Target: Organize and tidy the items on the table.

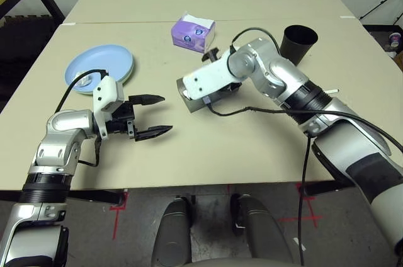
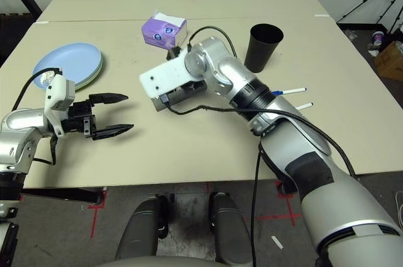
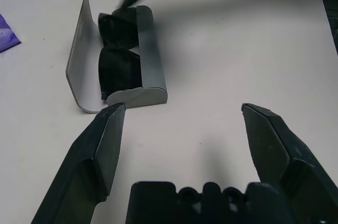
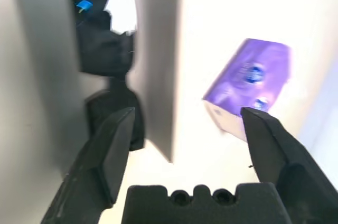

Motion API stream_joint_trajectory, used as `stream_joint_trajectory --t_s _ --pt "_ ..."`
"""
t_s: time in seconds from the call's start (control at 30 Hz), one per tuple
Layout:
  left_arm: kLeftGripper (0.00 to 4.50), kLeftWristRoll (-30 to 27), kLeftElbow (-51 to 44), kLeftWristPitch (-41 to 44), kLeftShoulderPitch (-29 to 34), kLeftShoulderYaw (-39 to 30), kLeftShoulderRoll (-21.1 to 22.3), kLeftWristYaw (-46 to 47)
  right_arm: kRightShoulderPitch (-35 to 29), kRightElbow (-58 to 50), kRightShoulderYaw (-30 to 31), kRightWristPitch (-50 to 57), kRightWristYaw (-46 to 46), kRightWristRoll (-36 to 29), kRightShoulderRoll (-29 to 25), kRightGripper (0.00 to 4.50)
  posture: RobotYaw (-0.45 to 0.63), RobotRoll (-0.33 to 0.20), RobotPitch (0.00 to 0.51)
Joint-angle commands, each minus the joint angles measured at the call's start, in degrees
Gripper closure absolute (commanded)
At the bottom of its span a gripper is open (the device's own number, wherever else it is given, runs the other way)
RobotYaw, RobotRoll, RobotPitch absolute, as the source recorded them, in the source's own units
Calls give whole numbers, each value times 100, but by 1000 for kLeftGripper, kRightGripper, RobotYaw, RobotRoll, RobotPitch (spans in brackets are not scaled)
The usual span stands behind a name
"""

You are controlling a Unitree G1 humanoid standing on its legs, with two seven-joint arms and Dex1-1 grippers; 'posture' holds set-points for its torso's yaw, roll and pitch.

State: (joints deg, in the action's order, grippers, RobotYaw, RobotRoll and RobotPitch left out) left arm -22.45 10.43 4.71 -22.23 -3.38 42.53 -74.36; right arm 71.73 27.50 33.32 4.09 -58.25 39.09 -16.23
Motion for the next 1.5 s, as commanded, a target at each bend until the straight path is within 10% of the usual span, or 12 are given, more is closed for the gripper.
stream_joint_trajectory --t_s 0.03,0.43,0.73,1.23,1.5 --pt "0 37 89 -28 -33 16 32 -49 128 -599 -481 802 -608 -504 -40 22 38 0 156" --pt "0 89 318 -75 -201 71 23 -141 -1257 -1833 -3074 3821 -559 -3092 -95 22 12 0 157" --pt "0 213 779 -211 -542 125 -38 -144 -2563 -1390 -4420 2324 344 -4570 -113 22 -6 0 165" --pt "0 753 2410 -990 -1518 100 -695 664 -3707 -674 -4140 269 499 -5142 -294 22 -12 0 175" --pt "2518 797 2985 -1195 -1879 86 -697 524 -3800 -926 -3939 310 528 -5285 -406 0 -24 0 179"
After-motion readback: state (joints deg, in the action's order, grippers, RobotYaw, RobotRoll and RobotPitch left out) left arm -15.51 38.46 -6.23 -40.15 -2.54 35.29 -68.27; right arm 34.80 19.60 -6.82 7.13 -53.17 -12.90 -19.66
